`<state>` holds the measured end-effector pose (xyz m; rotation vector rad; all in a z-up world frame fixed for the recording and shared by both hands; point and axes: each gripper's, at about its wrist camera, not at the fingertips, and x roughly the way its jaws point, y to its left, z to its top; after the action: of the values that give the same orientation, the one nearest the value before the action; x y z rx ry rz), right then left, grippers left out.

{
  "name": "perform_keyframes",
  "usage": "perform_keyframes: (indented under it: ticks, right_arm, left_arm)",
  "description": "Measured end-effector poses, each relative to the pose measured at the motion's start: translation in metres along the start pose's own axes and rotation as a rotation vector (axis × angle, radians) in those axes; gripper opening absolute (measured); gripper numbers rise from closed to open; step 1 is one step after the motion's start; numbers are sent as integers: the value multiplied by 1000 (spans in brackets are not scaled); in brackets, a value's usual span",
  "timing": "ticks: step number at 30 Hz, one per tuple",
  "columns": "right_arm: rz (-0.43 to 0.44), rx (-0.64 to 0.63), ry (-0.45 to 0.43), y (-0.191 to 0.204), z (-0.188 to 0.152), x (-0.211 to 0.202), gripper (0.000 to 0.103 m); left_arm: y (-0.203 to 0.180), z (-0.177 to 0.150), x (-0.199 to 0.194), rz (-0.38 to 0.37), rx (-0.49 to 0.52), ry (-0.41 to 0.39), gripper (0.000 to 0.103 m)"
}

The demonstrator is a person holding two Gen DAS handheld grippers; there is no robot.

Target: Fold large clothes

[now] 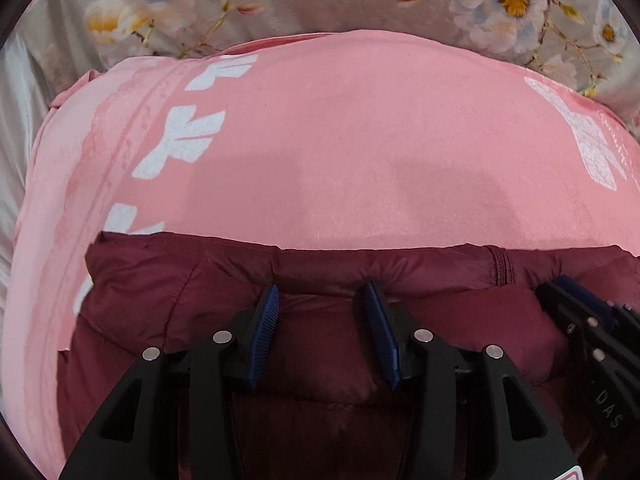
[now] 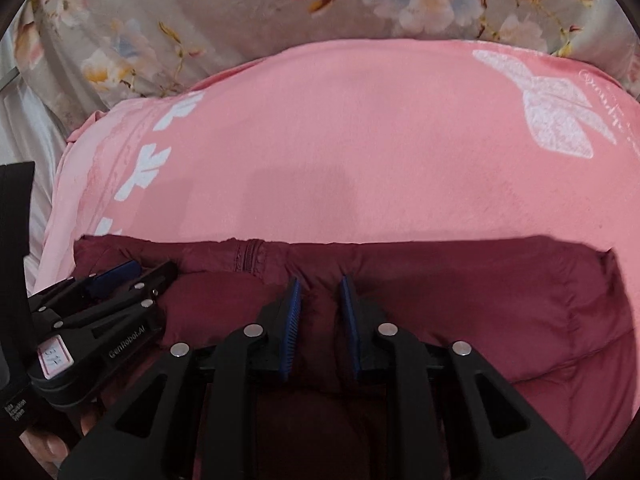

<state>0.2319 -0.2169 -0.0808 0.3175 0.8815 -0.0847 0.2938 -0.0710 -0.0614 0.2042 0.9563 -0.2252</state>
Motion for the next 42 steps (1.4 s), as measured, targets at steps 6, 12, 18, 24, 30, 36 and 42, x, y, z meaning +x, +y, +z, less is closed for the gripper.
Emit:
perform_keyframes:
  ticks: [6,12,18,24,30,36,42]
  right_arm:
    - [-36,-64,-31,11,-15,1,20]
    - [-65,-93,-60,15,-19,3,20]
    - [-65,-96,-64,14,-19,4,20]
    - [-65,-97,-67,14,-19,4,20]
    - [-40,-80,-70,10,-16,1,19]
    - [-114,20,-159,-29,-9,-55,20]
    - [-228,163,-117,-96,-21,-65,23]
  left_arm:
    - [-6,-15,0,45,22,-76,45]
    - [-7,-18,2,68,24,-110,45]
    - [-8,-19,3,74,22,-118,45]
    - [-9,-20,3,81,25,-122,45]
    - [-7,-20,2,68,13,-126,45]
    - [52,-7,-40,-39,-130,-131,46]
    - [114,-8,-33,111,-210,-72,56]
